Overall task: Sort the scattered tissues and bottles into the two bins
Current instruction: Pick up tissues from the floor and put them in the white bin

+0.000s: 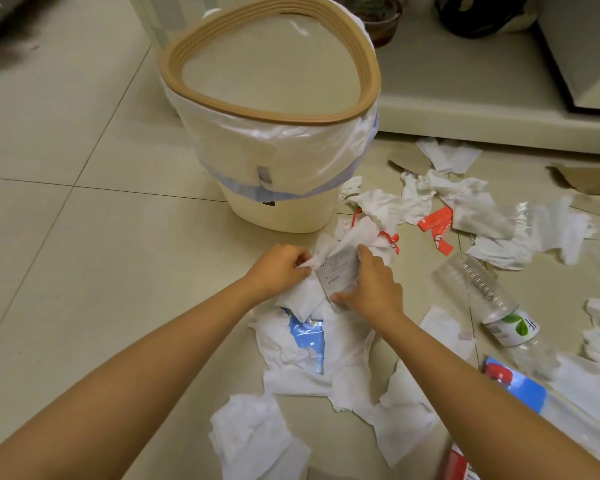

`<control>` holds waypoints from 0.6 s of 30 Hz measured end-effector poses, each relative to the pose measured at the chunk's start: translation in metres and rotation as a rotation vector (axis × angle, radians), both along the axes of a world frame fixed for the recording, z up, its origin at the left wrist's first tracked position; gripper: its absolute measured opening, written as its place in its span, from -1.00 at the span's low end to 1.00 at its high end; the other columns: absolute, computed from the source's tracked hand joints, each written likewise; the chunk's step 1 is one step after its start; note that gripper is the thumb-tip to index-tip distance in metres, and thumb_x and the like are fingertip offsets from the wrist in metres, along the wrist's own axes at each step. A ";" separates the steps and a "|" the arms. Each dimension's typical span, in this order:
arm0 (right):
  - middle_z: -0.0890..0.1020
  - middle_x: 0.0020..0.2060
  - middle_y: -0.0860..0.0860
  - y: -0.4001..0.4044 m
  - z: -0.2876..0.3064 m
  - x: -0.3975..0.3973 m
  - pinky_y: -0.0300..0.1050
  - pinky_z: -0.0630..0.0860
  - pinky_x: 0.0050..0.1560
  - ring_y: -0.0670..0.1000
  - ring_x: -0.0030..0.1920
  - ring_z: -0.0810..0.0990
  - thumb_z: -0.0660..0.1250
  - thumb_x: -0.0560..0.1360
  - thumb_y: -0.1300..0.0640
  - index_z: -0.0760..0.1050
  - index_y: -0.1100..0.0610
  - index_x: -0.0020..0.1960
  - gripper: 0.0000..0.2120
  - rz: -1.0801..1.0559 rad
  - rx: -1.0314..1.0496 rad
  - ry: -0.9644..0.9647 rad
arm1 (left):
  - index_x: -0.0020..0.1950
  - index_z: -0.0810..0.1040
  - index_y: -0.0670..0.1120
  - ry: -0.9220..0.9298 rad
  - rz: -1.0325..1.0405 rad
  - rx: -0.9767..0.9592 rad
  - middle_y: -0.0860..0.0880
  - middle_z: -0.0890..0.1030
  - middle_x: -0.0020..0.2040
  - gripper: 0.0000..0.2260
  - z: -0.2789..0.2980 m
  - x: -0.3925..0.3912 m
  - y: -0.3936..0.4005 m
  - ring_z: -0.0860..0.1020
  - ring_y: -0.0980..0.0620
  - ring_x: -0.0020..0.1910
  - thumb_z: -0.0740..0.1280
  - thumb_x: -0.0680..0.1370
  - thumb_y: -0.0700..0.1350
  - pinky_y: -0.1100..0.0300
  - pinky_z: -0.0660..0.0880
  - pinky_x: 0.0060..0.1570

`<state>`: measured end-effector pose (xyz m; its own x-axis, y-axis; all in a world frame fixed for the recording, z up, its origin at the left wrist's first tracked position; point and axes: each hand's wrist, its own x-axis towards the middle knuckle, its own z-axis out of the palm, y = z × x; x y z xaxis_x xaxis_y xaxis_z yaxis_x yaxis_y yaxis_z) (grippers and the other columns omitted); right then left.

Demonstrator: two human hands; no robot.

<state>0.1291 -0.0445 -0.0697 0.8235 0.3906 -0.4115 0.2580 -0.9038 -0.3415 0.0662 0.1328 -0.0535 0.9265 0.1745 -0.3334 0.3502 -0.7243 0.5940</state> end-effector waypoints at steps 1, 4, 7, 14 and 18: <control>0.23 0.44 0.08 0.002 -0.001 0.002 0.17 0.38 0.21 0.17 0.38 0.28 0.53 0.27 -0.13 -0.06 0.01 0.52 0.04 0.011 -0.014 -0.019 | 0.05 0.61 -0.15 -0.007 0.011 0.020 -0.10 0.66 -0.03 -0.85 0.002 -0.001 0.004 0.58 -0.09 -0.05 0.31 0.53 -0.17 0.06 0.50 -0.08; 0.06 0.52 0.03 0.007 -0.003 0.007 0.20 0.32 0.25 0.18 0.44 0.18 0.50 0.32 -0.11 -0.10 -0.05 0.53 0.02 0.108 -0.088 -0.018 | 0.05 0.58 -0.19 -0.051 0.052 0.107 -0.11 0.64 0.00 -0.85 0.009 -0.004 0.017 0.57 -0.12 -0.03 0.27 0.53 -0.20 0.09 0.46 -0.14; 0.22 0.44 0.05 0.010 -0.005 0.009 0.14 0.40 0.18 0.17 0.36 0.27 0.50 0.33 -0.08 0.04 -0.03 0.51 -0.08 0.144 -0.102 0.008 | 0.06 0.58 -0.17 -0.112 0.129 0.109 -0.08 0.65 0.03 -0.85 0.016 -0.007 0.030 0.57 -0.10 -0.01 0.27 0.53 -0.20 0.13 0.43 -0.15; 0.52 0.12 0.12 0.014 -0.004 0.008 0.01 0.51 -0.06 0.15 0.10 0.53 0.54 0.32 0.09 0.26 0.16 0.31 -0.32 0.015 -0.003 0.091 | 0.11 0.59 -0.14 -0.135 0.149 0.117 -0.07 0.66 0.02 -0.81 0.024 -0.014 0.032 0.59 -0.07 -0.02 0.29 0.54 -0.18 0.10 0.51 -0.09; 0.58 0.02 0.11 0.012 0.001 0.007 -0.08 0.47 -0.15 0.14 0.03 0.57 0.55 0.30 0.09 0.40 0.20 0.17 -0.46 0.021 -0.038 0.089 | 0.11 0.59 -0.14 -0.125 0.140 0.112 -0.06 0.66 0.04 -0.81 0.027 -0.016 0.033 0.59 -0.06 -0.02 0.29 0.53 -0.18 0.05 0.53 -0.06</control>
<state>0.1359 -0.0325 -0.0689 0.7747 0.3900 -0.4977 0.2470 -0.9112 -0.3296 0.0500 0.1656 -0.0266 0.9237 0.3337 -0.1883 0.3803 -0.7378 0.5577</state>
